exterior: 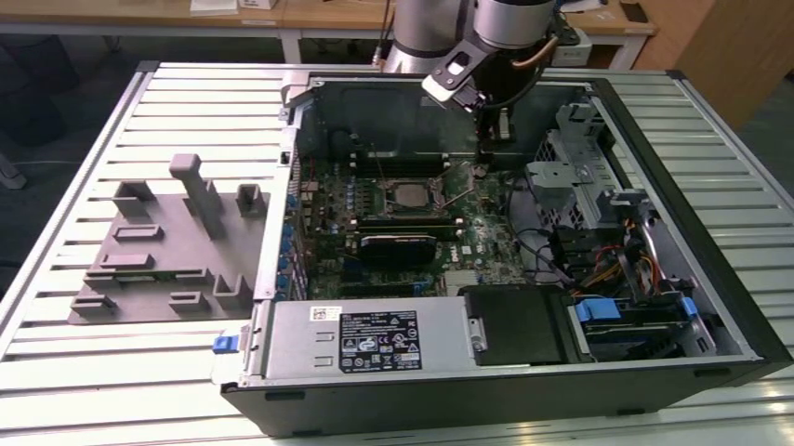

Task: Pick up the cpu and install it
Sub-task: 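Close the cpu cover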

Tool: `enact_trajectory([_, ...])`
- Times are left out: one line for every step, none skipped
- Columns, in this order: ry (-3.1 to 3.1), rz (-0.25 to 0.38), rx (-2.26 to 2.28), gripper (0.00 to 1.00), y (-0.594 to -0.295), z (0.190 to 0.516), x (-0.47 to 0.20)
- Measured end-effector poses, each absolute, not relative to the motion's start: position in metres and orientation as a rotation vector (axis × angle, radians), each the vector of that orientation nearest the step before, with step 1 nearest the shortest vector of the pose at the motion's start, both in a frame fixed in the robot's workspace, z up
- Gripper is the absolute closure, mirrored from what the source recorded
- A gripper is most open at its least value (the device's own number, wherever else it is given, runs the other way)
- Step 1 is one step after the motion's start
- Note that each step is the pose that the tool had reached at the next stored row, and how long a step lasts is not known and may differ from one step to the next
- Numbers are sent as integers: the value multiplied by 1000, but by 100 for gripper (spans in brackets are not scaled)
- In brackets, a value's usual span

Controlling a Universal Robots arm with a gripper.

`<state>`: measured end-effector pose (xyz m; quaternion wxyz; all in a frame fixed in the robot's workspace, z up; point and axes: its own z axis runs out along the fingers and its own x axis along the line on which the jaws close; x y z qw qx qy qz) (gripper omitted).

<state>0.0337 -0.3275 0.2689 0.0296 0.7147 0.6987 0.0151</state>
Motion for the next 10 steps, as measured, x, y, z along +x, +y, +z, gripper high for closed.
enact_trajectory([2154,47,2204,89,-327,269,36])
enact_trajectory([2154,47,2204,89,-327,269,37])
enact_trajectory([2154,46,2204,89,-327,269,43])
enact_trajectory([2154,46,2204,89,-327,269,43])
enact_trajectory([2154,46,2204,89,-327,269,43])
enact_trajectory([2154,46,2204,89,-327,269,43])
enact_trajectory([2154,46,2204,89,-327,269,43])
enact_trajectory([2154,46,2204,89,-327,269,43])
enact_trajectory([2154,46,2204,89,-328,269,43])
enact_trajectory([2154,47,2204,89,-328,268,43])
